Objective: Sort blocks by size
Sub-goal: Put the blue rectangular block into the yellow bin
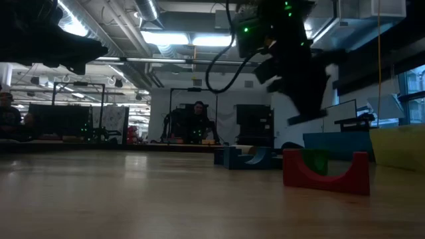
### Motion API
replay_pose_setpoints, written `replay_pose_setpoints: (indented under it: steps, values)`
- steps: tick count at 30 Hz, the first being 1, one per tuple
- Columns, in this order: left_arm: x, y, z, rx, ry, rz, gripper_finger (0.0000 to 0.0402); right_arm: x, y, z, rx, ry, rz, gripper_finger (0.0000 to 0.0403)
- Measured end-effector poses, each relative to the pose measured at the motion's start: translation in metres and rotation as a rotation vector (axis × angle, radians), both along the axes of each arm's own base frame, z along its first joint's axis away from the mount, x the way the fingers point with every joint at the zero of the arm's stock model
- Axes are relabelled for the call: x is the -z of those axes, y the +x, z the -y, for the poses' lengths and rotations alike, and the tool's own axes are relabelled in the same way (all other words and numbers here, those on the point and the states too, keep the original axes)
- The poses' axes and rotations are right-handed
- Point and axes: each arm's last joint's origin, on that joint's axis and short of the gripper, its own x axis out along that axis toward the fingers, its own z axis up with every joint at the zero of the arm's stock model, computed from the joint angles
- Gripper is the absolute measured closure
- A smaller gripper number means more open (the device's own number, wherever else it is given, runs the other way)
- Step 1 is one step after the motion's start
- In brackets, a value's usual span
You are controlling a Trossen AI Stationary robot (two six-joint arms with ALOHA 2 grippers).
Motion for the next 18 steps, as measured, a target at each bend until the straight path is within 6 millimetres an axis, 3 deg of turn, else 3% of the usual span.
replay_pose_setpoints:
  steps: [6, 13, 18]
  values:
    - [0.000, 0.000, 0.000, 0.000, 0.000, 0.000, 0.0302, -0.010, -0.017, -0.011, 0.133, -0.023, -0.200, 0.0303]
    - [0.000, 0.000, 0.000, 0.000, 0.000, 0.000, 0.0302, -0.012, -0.026, -0.021, 0.227, 0.022, -0.208, 0.0302]
    - [0.000, 0.000, 0.000, 0.000, 0.000, 0.000, 0.0302, -0.007, -0.051, -0.021, 0.263, -0.009, -0.256, 0.0302]
